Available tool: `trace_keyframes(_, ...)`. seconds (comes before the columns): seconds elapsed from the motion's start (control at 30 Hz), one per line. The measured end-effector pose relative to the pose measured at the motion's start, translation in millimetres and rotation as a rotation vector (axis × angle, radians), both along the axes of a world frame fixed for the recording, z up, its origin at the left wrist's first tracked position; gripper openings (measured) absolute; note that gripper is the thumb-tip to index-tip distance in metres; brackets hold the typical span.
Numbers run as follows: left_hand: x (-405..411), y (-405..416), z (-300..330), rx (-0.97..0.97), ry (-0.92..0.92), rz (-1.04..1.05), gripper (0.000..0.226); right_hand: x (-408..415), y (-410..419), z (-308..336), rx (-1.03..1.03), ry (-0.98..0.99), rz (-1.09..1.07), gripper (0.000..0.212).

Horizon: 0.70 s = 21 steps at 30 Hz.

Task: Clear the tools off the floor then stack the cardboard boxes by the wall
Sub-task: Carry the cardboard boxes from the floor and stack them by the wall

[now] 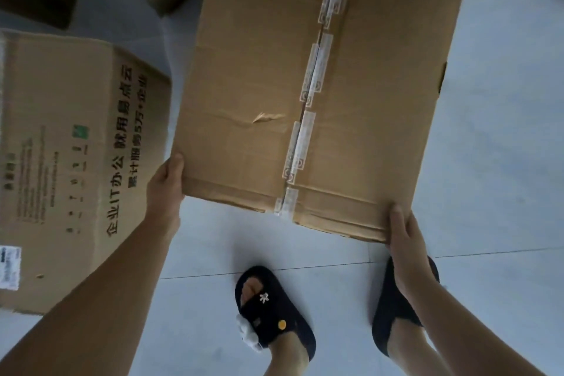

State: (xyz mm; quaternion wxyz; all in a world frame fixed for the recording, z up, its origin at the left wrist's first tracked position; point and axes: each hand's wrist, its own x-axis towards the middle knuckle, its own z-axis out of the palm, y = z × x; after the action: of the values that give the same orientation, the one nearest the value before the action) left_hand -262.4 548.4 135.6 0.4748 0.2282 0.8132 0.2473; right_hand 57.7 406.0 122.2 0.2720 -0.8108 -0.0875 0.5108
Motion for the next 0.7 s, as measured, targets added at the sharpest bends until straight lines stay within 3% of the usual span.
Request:
trace_keyframes(0.07, 9.1, -1.1, 3.5, -0.001, -0.063, 0.120, 0.041, -1.1, -2.3, -0.5, 0.023, 0.055, -0.102, 0.048)
trace_keyframes(0.17, 24.5, -8.2, 24.3, -0.030, -0.060, 0.185, 0.039, 3.5, -1.2, 22.5, 0.002, 0.078, -0.204, 0.057)
trace_keyframes(0.27, 34.2, -14.8, 70.5, -0.024, -0.049, 0.189, 0.018, 15.7, 1.0, 78.6, 0.025, 0.085, -0.245, 0.038)
trace_keyframes(0.37, 43.6, -21.5, 134.9, -0.021, -0.068, 0.214, 0.012, 27.2, 8.4, 148.2, 0.032, 0.095, -0.286, 0.033)
trace_keyframes(0.53, 59.6, -23.7, 246.5, 0.015, -0.098, 0.206, 0.019, 45.8, 29.1, 262.0, 0.059, 0.084, -0.254, 0.021)
trace_keyframes(0.7, 66.6, -42.9, 345.7, -0.054, -0.059, 0.173, 0.035, 60.7, 41.7, 362.7, 0.008, 0.034, -0.117, 0.024)
